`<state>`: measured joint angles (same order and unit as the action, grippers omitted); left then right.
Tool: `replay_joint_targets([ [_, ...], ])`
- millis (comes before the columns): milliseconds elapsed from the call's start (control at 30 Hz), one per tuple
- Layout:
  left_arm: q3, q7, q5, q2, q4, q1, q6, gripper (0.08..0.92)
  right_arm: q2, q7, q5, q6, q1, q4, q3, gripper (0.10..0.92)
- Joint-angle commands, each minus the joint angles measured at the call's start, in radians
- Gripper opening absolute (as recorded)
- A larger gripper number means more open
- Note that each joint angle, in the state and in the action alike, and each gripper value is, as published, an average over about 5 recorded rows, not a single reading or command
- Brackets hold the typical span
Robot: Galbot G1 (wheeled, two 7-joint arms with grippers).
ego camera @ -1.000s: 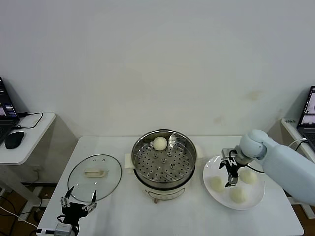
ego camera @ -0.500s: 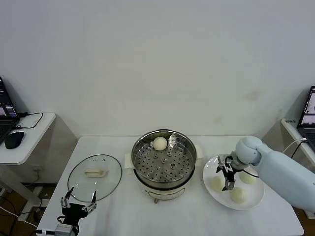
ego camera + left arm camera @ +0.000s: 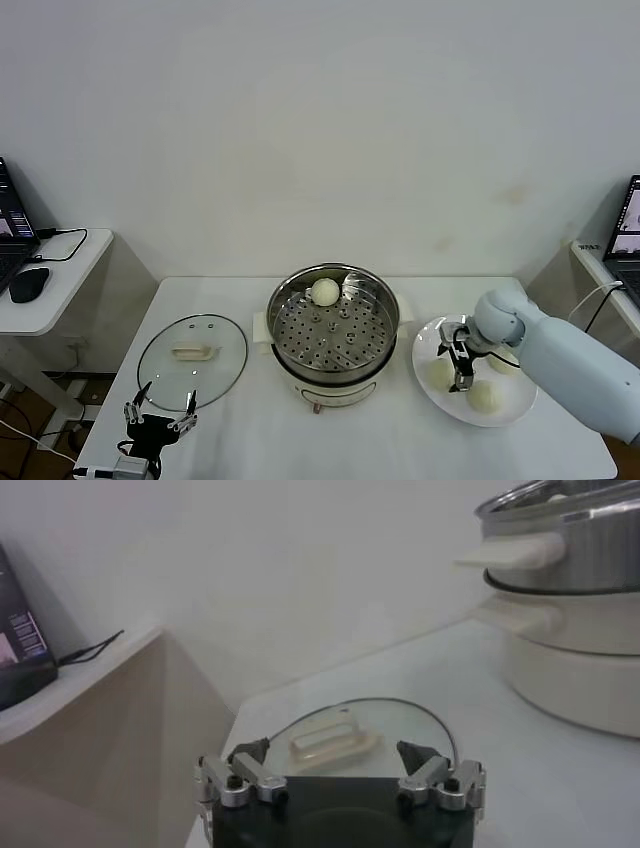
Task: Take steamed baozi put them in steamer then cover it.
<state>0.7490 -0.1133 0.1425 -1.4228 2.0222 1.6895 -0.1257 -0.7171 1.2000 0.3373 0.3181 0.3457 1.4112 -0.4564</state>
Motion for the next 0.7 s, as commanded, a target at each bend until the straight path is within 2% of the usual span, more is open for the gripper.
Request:
replay_joint_targets([
  [33,0.0,0.0,0.0,0.0,0.0,0.0,0.0,0.823,-0.005,-0.009,0.007,-0.002,0.008,-0.005,0.004,0.817],
  [367,-0.003,0.001,0.001,-0.002,-0.004,-0.004,0.0,0.823,0.007,-0.002,-0.016,-0.005,0.007,-0.004,0.012,0.631],
  [700,-0.018,0.002,-0.002,-0.001,-0.01,-0.025,0.001,0.823,0.101,0.04,-0.111,0.023,-0.117,0.052,0.01,0.619],
])
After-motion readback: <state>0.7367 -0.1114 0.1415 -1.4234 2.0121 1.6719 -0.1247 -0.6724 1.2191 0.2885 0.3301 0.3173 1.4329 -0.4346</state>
